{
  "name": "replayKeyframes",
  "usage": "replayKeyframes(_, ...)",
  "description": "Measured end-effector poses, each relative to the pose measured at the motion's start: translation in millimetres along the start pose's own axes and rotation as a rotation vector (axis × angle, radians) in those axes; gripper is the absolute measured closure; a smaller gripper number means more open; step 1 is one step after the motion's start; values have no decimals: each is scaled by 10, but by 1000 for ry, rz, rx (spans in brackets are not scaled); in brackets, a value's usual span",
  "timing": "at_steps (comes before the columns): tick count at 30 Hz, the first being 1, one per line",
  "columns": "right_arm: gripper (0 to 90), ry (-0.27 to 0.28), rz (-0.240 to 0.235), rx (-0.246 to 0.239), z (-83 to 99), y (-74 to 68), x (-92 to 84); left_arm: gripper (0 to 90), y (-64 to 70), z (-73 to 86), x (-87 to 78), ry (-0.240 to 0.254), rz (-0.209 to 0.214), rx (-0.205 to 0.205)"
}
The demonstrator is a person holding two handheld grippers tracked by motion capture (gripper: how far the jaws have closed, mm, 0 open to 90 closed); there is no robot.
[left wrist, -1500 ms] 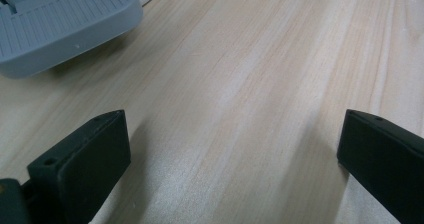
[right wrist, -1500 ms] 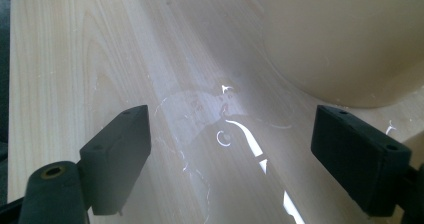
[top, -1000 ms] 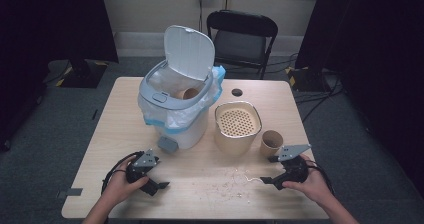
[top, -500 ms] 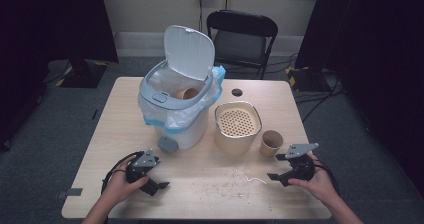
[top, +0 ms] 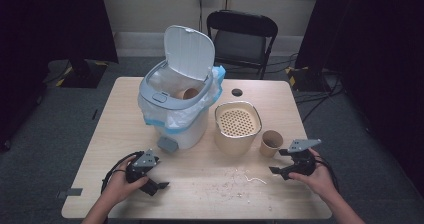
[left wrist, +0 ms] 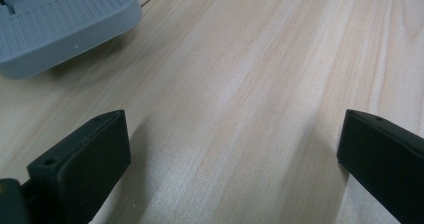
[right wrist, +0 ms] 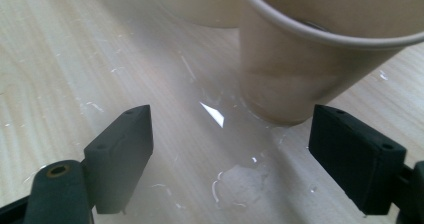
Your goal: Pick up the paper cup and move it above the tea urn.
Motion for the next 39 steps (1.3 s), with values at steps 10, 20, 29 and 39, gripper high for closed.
replayKeyframes(10, 145, -2, 33, 38, 15, 136, 104, 0, 4, -2, 1, 4, 3, -3)
replayKeyframes(20, 164, 36, 69, 73, -32, 262, 155, 0, 4, -1, 0, 3, 4, -2)
replayKeyframes(29, 188, 52, 76, 94, -102, 304, 202, 0, 4, 0, 0, 2, 6, -1)
replayKeyframes(39, 244, 80, 84, 106, -146, 330, 266, 0, 5, 2, -3, 1, 9, 0)
Point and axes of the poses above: each handheld gripper's, and its own axes: x roughly forward along the jaws, z roughly out of its underside, y roughly to its right, the point moved 10 cm from there along x, roughly forward along the jaws, and after that the axes turned 8 degrees about -x, right-handed, at the moved point
